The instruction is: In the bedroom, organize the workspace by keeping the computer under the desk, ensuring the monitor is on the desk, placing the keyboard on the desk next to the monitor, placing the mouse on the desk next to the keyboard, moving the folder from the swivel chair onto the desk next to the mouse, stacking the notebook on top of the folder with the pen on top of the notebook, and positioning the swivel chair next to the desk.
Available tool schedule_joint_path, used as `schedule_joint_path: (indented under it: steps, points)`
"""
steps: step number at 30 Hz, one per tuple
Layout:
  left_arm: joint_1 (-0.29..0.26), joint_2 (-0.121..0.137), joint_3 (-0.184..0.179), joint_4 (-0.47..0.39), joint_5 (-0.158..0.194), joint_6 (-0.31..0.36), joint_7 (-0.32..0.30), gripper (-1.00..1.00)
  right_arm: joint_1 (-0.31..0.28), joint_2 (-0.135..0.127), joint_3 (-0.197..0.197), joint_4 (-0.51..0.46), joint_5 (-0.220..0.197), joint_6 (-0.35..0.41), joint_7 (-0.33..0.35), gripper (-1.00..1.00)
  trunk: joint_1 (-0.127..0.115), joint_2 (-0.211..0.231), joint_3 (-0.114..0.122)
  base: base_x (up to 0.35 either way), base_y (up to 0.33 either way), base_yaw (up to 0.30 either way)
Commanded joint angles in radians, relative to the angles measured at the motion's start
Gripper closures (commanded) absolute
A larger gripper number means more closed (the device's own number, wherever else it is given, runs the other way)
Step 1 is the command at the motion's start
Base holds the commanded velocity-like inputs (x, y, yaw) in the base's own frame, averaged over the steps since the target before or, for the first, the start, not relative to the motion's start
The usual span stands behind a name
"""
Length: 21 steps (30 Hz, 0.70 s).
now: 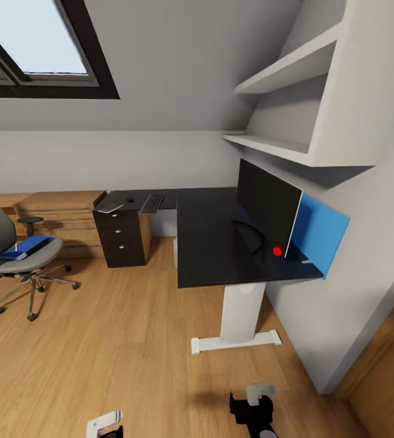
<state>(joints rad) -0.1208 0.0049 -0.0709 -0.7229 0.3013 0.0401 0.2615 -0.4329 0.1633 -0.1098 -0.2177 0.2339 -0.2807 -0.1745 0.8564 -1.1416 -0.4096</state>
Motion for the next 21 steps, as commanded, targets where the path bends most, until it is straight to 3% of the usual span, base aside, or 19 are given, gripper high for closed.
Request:
schedule_joint_path:
  steps: [1,2,7,13,21]
  points:
    - [0.0,0.001,-0.004,0.024,0.005,-0.029,0.007,-1.0,0.0,-0.004,-0.008,0.045,0.01,-0.059,-0.003,-1.0,-0.004,0.007,0.002,0.0,0.0,0.0]
    - [0.0,0.001,-0.004,0.064,0.005,-0.068,0.008,-1.0,0.0,-0.007,-0.007,0.117,0.011,-0.165,-0.004,-1.0,-0.008,0.014,0.005,0.0,0.0,0.029]
    - [-0.001,0.0,-0.006,0.14,0.005,-0.104,0.01,-1.0,0.0,-0.01,-0.008,0.197,0.009,-0.294,-0.007,-1.0,-0.012,0.021,0.004,0.0,0.0,0.115]
    - [0.0,-0.001,-0.009,0.165,0.003,-0.11,0.01,-1.0,0.0,-0.013,-0.007,0.205,0.01,-0.309,-0.007,-1.0,-0.012,0.021,0.0,0.001,0.01,0.105]
    - [0.0,-0.003,-0.012,0.208,0.003,-0.108,0.009,-1.0,0.0,-0.014,-0.007,0.208,0.01,-0.31,-0.008,-1.0,-0.012,0.021,0.0,0.099,0.249,0.003]
